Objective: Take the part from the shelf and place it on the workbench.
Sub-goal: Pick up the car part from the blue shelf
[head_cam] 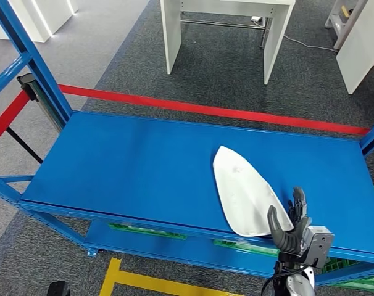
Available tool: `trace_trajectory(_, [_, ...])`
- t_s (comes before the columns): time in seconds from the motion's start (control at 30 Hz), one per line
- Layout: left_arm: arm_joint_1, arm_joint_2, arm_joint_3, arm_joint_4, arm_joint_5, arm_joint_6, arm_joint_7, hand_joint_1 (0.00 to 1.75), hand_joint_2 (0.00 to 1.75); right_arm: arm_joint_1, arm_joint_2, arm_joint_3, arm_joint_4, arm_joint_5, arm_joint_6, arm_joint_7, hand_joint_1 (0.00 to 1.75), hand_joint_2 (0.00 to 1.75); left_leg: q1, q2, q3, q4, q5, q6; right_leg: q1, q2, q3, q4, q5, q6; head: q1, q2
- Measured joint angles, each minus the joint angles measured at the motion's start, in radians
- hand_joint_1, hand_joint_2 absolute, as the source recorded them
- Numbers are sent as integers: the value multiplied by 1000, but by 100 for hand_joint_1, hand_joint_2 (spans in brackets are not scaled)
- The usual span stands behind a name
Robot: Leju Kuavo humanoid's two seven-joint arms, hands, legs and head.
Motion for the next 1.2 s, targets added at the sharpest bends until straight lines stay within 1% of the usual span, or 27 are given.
trace_trajectory(0.13, [0, 0, 0, 0, -1, 0, 0, 0, 0, -6, -1, -1, 4, -23, 36, 41, 0, 175, 0, 3, 2, 0, 0, 0, 0, 3, 1, 0, 1, 1, 0, 0])
trace_trajectory(0.3, [0, 0, 0, 0, -4, 0, 0, 0, 0, -12, -4, 3, 4, -96, 109, 99, 0, 175, 0, 4, 4, 0, 0, 0, 0, 4, 3, -1, 2, 0, 0, 0])
trace_trajectory(0.43, [0, 2, 0, 0, -6, 0, 0, 0, 0, -12, -8, 13, -5, -135, 132, 139, 0, 175, 0, 4, 5, 0, 0, 0, 0, 4, 4, -1, 2, 0, 0, 0])
trace_trajectory(0.6, [0, 3, 0, 0, -6, 0, 0, 0, 0, -11, -12, 23, -15, -148, 135, 152, 0, 175, 0, 4, 5, 0, 0, 0, 0, 4, 4, -1, 2, 0, 0, 0])
trace_trajectory(0.8, [0, 4, 0, 0, -6, 0, 0, 0, 0, -4, -21, 48, -33, -197, 134, 184, 0, 175, 0, 4, 5, 0, 0, 0, 0, 4, 4, -1, 2, 0, 0, 0])
trace_trajectory(1.0, [0, 5, 0, 0, -6, 0, 0, 0, 0, 6, -36, 76, -50, -208, 109, 196, 0, 175, 0, 4, 5, 0, 0, 0, 0, 3, 4, -1, 2, 0, 0, 0])
trace_trajectory(1.2, [0, 5, 0, 0, -6, 0, 0, 0, 0, 7, -47, 91, -58, -265, 84, 241, 0, 175, 0, 4, 5, 0, 0, 0, 0, 4, 4, -1, 1, 0, 0, 0])
